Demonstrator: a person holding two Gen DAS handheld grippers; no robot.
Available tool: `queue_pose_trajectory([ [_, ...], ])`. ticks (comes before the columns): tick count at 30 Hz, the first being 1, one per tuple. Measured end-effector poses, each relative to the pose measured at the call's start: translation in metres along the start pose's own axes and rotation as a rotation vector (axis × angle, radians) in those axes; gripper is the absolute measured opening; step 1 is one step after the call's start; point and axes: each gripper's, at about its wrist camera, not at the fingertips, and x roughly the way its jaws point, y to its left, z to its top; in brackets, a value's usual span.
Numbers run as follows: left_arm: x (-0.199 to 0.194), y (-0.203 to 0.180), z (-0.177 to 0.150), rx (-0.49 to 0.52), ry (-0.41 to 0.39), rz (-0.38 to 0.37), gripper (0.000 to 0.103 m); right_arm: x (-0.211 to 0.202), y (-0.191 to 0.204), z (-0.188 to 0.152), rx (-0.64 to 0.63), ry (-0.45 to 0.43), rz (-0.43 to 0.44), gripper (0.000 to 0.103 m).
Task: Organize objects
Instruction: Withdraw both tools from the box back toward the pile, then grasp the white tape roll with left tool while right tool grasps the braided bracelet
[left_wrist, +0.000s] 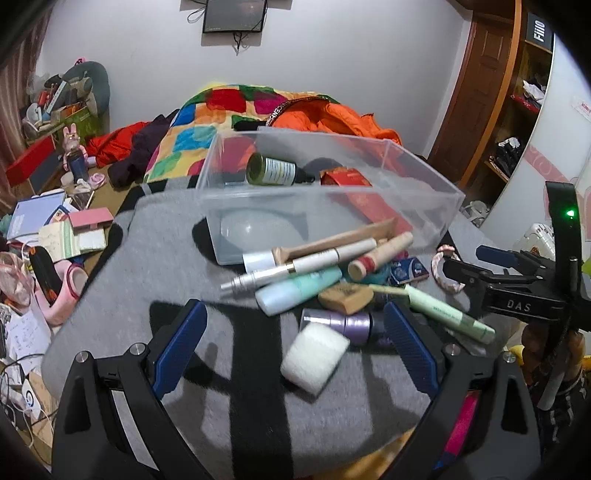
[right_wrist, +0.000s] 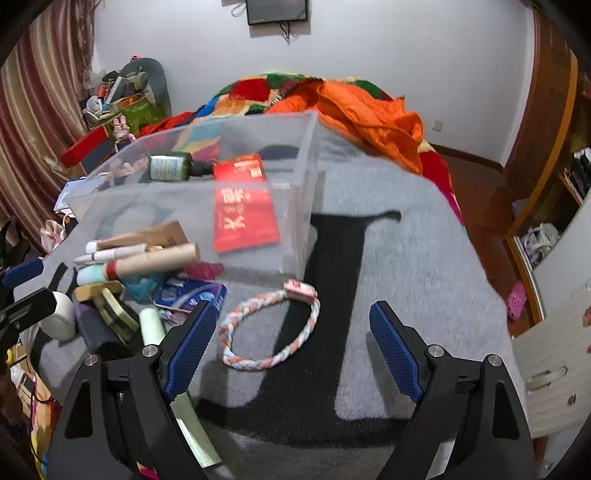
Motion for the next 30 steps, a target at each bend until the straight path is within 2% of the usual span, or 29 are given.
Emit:
queue_pose_trajectory([
  [5, 0.001, -0.004, -0.009, -0.009, -0.01, 0.019, 0.095, 0.009, 0.001, -0.004, 0.003, 0.025, 0.028, 0.083],
  [6, 0.002, -0.004, -0.01, -0.011, -0.012, 0.017, 0.092, 0.011, 0.004, -0.005, -0.009, 0.024, 0.019, 0.083],
  [8, 0.003, -0.004, -0.011, -0.01, -0.004, 0.008, 0.079, 0.013, 0.007, -0.005, -0.024, 0.019, 0.01, 0.082],
  [11, 0.004, -0.006, -0.012, -0.013, -0.005, 0.006, 0.071, 0.017, 0.012, -0.007, -0.04, 0.016, -0.009, 0.082],
  [12, 0.004, -0.007, -0.013, -0.01, -0.007, 0.01, 0.069, 0.017, 0.012, -0.008, -0.04, 0.01, -0.007, 0.079],
  [14, 0.004, -0.008, -0.015, -0.006, -0.005, 0.006, 0.055, 0.015, 0.013, -0.008, -0.039, 0.007, 0.004, 0.071],
  [16, 0.005, -0.008, -0.016, -0.006, 0.0, -0.006, 0.047, 0.013, 0.014, -0.008, -0.041, 0.003, 0.009, 0.065],
  [18, 0.004, -0.009, -0.017, -0.007, -0.002, -0.018, 0.041, 0.012, 0.014, -0.007, -0.038, 0.0, 0.013, 0.053],
  [19, 0.004, -0.009, -0.017, -0.006, -0.002, -0.022, 0.038, 0.012, 0.013, -0.007, -0.037, -0.002, 0.011, 0.05],
  [26, -0.006, -0.015, -0.019, 0.006, -0.03, -0.014, 0.036, 0.007, 0.001, -0.006, 0.006, -0.02, -0.008, 0.013],
  [30, -0.015, -0.013, -0.015, -0.001, -0.058, -0.02, 0.036, 0.003, -0.004, -0.006, 0.029, -0.033, -0.01, 0.009],
])
